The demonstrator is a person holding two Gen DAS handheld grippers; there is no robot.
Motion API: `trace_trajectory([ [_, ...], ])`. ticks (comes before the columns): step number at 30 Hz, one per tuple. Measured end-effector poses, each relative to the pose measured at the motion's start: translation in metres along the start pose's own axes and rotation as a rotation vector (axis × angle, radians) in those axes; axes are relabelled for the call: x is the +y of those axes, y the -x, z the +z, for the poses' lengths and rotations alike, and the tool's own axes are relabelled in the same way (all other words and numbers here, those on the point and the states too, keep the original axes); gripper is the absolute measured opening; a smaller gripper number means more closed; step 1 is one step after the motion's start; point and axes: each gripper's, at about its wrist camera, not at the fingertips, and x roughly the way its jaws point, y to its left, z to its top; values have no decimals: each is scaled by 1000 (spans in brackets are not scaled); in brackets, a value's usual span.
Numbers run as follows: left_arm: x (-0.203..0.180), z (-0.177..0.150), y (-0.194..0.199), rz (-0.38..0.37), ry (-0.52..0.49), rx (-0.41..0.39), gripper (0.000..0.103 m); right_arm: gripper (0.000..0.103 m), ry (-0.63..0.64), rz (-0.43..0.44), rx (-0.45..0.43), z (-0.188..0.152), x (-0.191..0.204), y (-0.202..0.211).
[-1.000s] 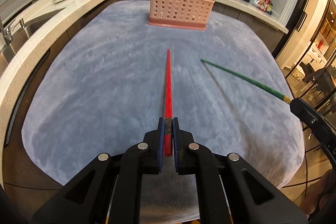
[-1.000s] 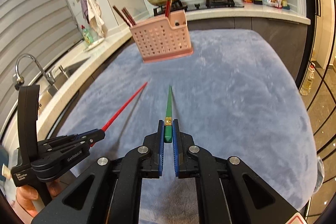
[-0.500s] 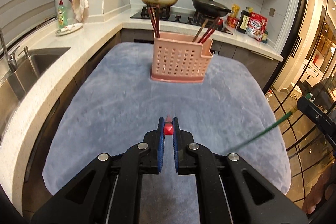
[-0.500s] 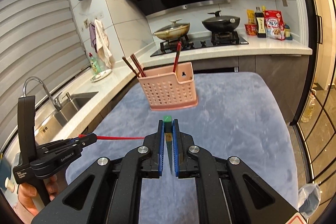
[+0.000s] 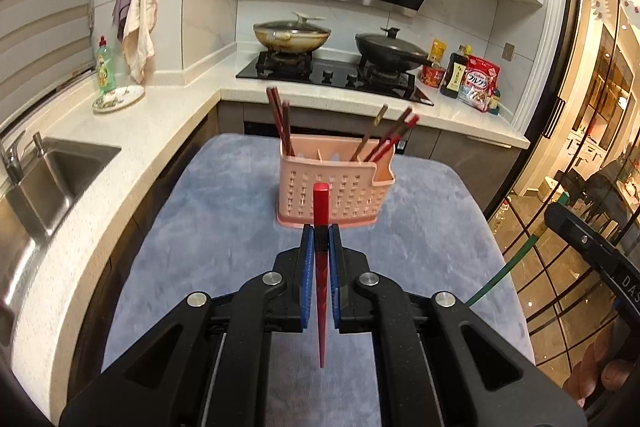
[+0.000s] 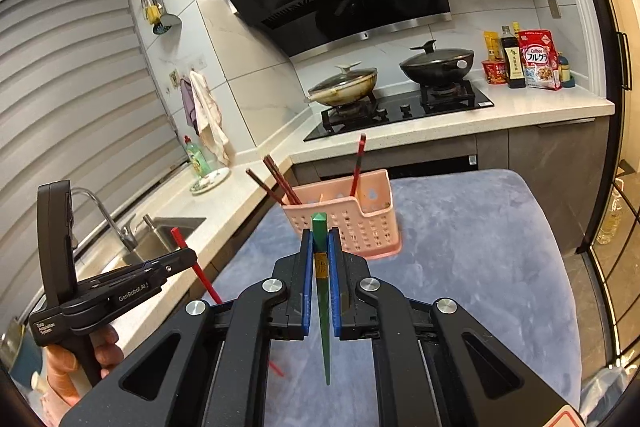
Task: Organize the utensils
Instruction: 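Lift both chopsticks and carry them over the pink holder, then lower both chopsticks into the holder and open both tools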
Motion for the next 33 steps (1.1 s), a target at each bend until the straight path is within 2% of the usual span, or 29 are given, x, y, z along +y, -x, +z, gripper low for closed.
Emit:
trace_trajectory([
  [13, -1, 108, -21, 32, -9, -166, 7, 7, 8, 12, -105, 98, 8, -65],
  [19, -4, 148, -35, 38, -10, -227, 7, 7, 13, -6, -151, 139, 14, -97],
  [26, -7, 169, -59, 55, -32, -261, 7, 7, 15, -29, -172, 163, 14, -134],
  [33, -3, 163, -95, 60, -34, -208, 7, 7, 6, -45, -125, 154, 2, -173],
])
